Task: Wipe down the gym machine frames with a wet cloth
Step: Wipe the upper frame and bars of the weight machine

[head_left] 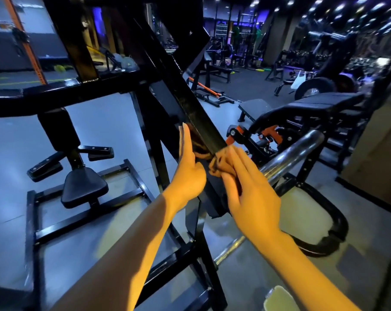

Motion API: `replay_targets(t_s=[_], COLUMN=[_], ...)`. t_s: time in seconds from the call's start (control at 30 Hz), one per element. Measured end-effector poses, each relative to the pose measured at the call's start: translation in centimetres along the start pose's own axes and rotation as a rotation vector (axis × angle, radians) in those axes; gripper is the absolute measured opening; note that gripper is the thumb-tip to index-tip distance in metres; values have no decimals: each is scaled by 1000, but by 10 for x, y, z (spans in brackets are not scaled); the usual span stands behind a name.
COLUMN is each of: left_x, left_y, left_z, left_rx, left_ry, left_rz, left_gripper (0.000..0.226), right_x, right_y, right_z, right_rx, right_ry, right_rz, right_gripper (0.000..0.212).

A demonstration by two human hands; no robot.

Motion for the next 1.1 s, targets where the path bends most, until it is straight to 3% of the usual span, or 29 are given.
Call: replay_targets(t_s=[0.3, 0.53, 0.77, 0.9, 1.1], left_x=[-4, -3, -3, 1, 3], left_y=[4, 9, 1, 5, 16], left_z=[4, 6, -4, 0, 13], left_rx=[-22, 25, -17, 10, 3], left_ry=[19, 31, 106, 35, 14], left_rz=[24, 13, -5, 21, 29], left_gripper=[111, 107, 112, 118, 104], right_x=[-35, 3, -35, -10, 20], right_y=[-54, 11, -54, -10, 28], right_z=[-28, 10, -24, -5, 25], right_rx=[16, 13, 23, 61, 0], right_ry=[-28, 6, -35, 17, 2], right_rz=[35, 26, 23, 27, -31], right_gripper=[52, 56, 55, 58, 56])
Point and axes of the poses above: each hand's wrist, its own y-axis away from the middle knuckle, its own x-axis out of the back of the hand, z = x × y, the point moved 4 cm from there along -y, towards the middle knuckle, and after that the axes turned 15 degrees about z, right-handed, at the moved point
